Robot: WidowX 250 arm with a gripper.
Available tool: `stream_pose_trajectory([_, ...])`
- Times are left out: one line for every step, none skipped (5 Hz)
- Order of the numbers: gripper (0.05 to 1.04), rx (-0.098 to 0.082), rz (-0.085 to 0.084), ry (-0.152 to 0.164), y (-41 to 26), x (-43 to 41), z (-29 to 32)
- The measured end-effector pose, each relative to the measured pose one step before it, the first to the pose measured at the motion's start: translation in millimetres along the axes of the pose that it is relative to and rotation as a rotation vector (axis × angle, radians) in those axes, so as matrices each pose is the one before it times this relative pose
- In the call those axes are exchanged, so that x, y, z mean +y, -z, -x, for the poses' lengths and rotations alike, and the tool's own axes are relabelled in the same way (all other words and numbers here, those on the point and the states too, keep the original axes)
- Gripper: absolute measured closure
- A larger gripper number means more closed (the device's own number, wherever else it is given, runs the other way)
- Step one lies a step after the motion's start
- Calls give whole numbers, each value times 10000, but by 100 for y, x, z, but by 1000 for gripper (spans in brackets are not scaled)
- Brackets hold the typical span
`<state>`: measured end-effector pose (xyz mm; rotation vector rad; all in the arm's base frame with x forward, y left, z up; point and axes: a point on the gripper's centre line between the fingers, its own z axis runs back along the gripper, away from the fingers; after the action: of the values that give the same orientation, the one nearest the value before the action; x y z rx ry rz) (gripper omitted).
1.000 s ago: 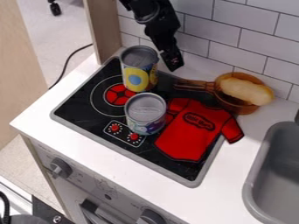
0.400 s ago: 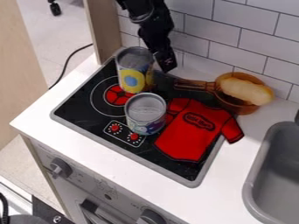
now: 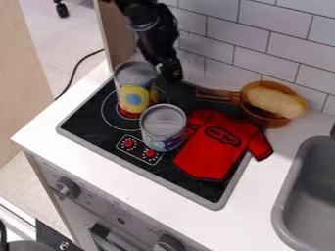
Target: Place the tall can in the middle of the left heating plate
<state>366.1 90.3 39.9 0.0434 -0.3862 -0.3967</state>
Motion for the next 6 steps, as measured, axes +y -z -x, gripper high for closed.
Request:
stream_pose_trajectory([83,445,-424,-1738,-437,916,1072])
stream_pose_trajectory([83,137,-332,-539,-646,846,529])
stream_pose_trajectory([83,-16,-255,-195,-429,740,119])
stream_pose_trajectory([83,126,-166,-85,38,434,294])
stream_pose_trajectory([83,-8,52,-270,-112,-214,-190])
stream_pose_trajectory([83,-734,-320,96,-1439,-988,-1779])
